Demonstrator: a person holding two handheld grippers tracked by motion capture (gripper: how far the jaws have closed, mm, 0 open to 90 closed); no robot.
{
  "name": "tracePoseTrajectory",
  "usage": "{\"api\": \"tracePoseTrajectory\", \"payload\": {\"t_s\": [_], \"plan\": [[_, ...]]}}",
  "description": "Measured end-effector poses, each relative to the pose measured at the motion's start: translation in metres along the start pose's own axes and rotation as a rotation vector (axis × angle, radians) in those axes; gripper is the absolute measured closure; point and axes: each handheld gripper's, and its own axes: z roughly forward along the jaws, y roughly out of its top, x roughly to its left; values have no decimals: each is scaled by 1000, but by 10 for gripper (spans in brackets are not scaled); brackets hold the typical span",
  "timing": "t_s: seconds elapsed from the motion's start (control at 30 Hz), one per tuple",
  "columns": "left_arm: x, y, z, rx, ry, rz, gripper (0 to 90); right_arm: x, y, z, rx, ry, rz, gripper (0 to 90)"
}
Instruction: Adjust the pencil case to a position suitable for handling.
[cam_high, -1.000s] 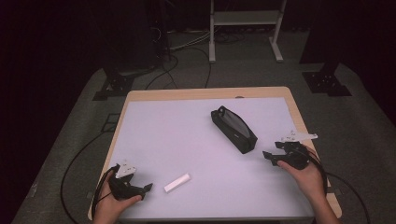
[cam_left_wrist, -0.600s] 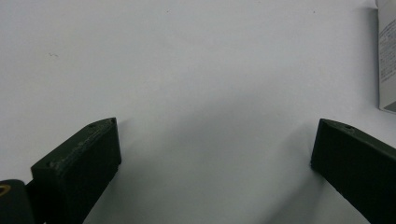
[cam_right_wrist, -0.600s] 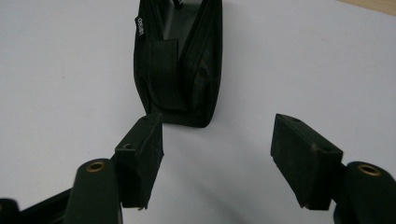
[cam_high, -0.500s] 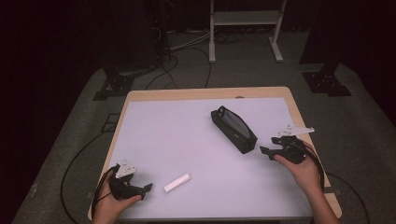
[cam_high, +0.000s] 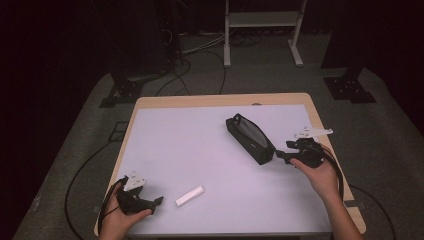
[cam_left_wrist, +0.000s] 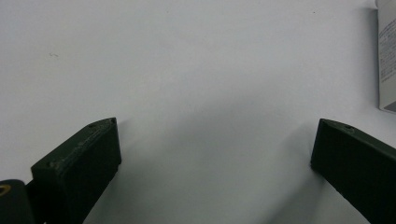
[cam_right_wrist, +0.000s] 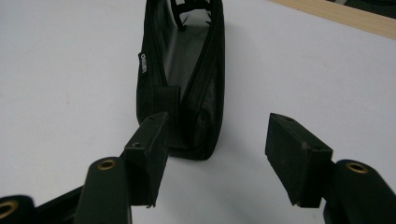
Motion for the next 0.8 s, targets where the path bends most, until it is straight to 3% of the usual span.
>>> {"api": "tracePoseTrajectory", "payload": {"t_s": [0.8], "plan": [[0, 0, 0, -1, -1, -1, 8, -4, 30, 22, -10, 14, 7, 463]]}}
